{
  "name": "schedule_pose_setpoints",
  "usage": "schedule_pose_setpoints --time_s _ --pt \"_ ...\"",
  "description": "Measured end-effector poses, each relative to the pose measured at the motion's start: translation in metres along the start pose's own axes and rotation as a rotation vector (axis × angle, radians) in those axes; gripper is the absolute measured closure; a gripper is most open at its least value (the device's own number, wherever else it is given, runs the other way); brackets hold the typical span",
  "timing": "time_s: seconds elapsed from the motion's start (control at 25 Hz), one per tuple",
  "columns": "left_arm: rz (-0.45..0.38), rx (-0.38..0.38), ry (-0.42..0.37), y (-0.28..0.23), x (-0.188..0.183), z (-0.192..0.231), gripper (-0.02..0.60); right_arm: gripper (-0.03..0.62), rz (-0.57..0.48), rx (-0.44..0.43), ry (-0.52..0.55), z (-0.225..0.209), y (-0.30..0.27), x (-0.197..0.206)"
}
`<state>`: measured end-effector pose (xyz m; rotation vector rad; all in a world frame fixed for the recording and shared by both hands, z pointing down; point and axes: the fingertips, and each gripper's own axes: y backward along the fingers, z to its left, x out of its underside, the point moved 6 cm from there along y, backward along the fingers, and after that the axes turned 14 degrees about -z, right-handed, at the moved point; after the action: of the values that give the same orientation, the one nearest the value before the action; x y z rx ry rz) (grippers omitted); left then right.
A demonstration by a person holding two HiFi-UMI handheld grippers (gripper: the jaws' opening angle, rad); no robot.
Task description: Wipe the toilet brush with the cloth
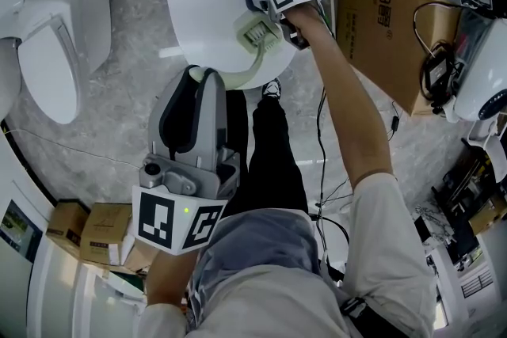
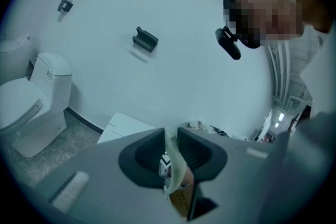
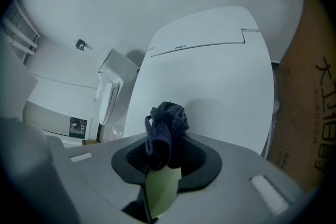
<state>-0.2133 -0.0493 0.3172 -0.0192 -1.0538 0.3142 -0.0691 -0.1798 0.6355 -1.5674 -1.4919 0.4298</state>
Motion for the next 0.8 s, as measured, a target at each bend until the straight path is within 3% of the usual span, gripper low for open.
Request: schedule_pose_setpoints --time_s 0.8 --pt "-0.003 -0.006 -0.010 0.001 0.001 0.000 0.581 0.502 -0.049 0.053 -0.061 -0.019 0.019 0.015"
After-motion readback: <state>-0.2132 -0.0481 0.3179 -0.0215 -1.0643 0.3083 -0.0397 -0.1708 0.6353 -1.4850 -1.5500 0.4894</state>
